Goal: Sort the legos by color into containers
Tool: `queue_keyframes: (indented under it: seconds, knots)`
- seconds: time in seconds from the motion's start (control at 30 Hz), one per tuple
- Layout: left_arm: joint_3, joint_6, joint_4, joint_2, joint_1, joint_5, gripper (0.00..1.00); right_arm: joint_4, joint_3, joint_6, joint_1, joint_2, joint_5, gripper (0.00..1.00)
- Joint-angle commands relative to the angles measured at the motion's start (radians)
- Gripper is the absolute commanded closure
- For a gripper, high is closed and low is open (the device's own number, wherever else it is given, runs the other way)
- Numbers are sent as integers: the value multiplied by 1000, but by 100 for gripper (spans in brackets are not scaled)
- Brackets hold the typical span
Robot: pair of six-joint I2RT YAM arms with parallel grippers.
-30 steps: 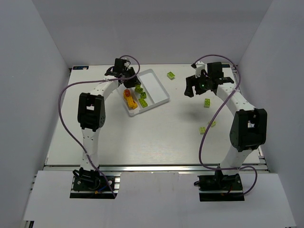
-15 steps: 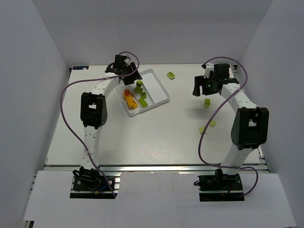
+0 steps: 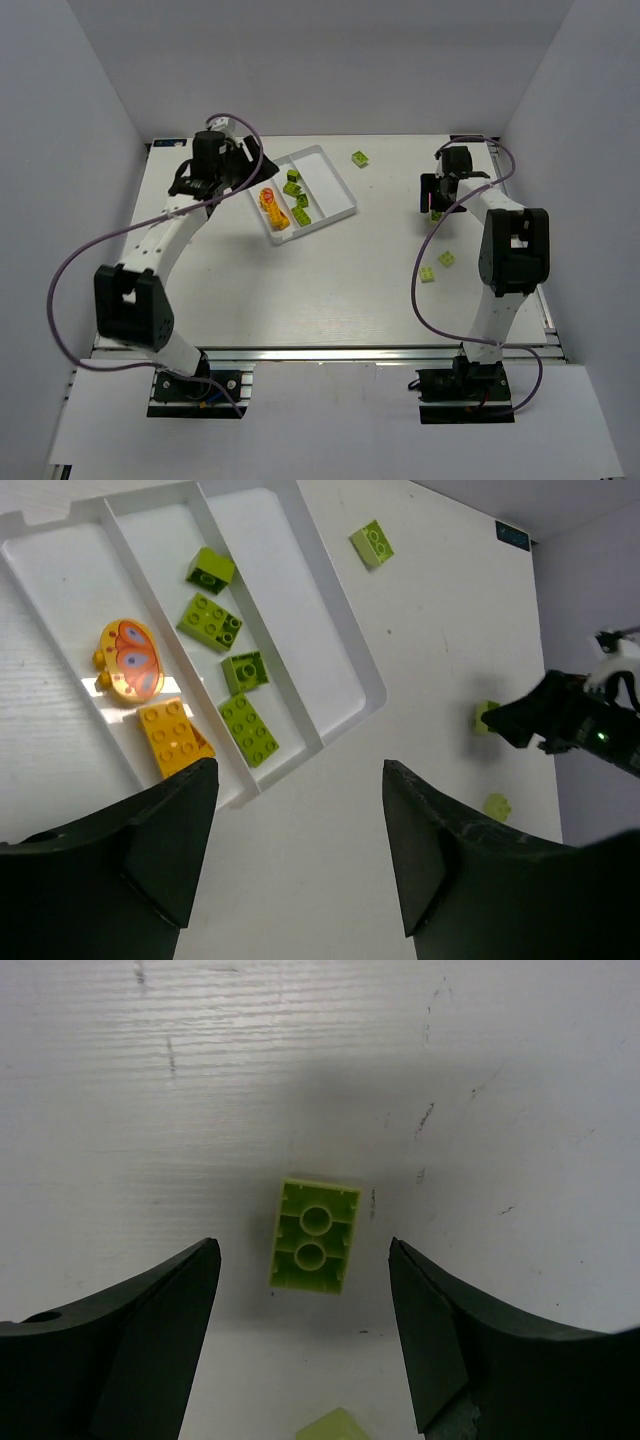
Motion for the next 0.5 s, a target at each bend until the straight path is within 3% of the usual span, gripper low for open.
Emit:
queue_keyframes:
  seconds: [0.0,0.2,0.3,0.47]
  knots:
    - [-174,6,55,-148,6,-10,24,6,33,29,-4,28,87,26]
    - [-371,-40,67,-356,6,-71,23,7,38,43,-3,72,66,32]
    - [-429,-63,63,-415,6,-79,22,3,39,48,-4,89,45,46]
    - [-489,-91,60,-498,-4,-93,23,-6,67,1,0,81,-47,80]
